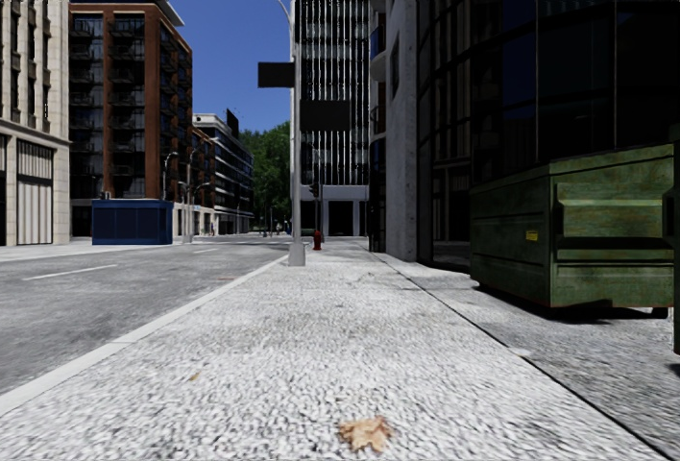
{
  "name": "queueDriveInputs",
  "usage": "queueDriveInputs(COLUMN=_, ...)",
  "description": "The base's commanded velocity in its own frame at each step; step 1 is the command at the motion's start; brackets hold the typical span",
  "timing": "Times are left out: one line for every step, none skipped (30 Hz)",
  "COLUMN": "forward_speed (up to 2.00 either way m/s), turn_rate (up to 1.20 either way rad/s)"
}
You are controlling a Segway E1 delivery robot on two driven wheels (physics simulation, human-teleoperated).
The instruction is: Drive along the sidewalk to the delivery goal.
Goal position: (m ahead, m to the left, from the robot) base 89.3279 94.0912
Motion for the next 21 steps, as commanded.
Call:
queueDriveInputs(forward_speed=2.0, turn_rate=0.0)
queueDriveInputs(forward_speed=2.0, turn_rate=0.0)
queueDriveInputs(forward_speed=2.0, turn_rate=0.0)
queueDriveInputs(forward_speed=2.0, turn_rate=0.0)
queueDriveInputs(forward_speed=2.0, turn_rate=0.0)
queueDriveInputs(forward_speed=2.0, turn_rate=0.0)
queueDriveInputs(forward_speed=2.0, turn_rate=0.0)
queueDriveInputs(forward_speed=2.0, turn_rate=0.0)
queueDriveInputs(forward_speed=2.0, turn_rate=0.0)
queueDriveInputs(forward_speed=2.0, turn_rate=0.0)
queueDriveInputs(forward_speed=2.0, turn_rate=0.0)
queueDriveInputs(forward_speed=2.0, turn_rate=0.0)
queueDriveInputs(forward_speed=2.0, turn_rate=0.0)
queueDriveInputs(forward_speed=2.0, turn_rate=0.0)
queueDriveInputs(forward_speed=2.0, turn_rate=0.0)
queueDriveInputs(forward_speed=2.0, turn_rate=0.0)
queueDriveInputs(forward_speed=2.0, turn_rate=0.0)
queueDriveInputs(forward_speed=2.0, turn_rate=0.0)
queueDriveInputs(forward_speed=2.0, turn_rate=0.0)
queueDriveInputs(forward_speed=2.0, turn_rate=0.0)
queueDriveInputs(forward_speed=2.0, turn_rate=0.0)
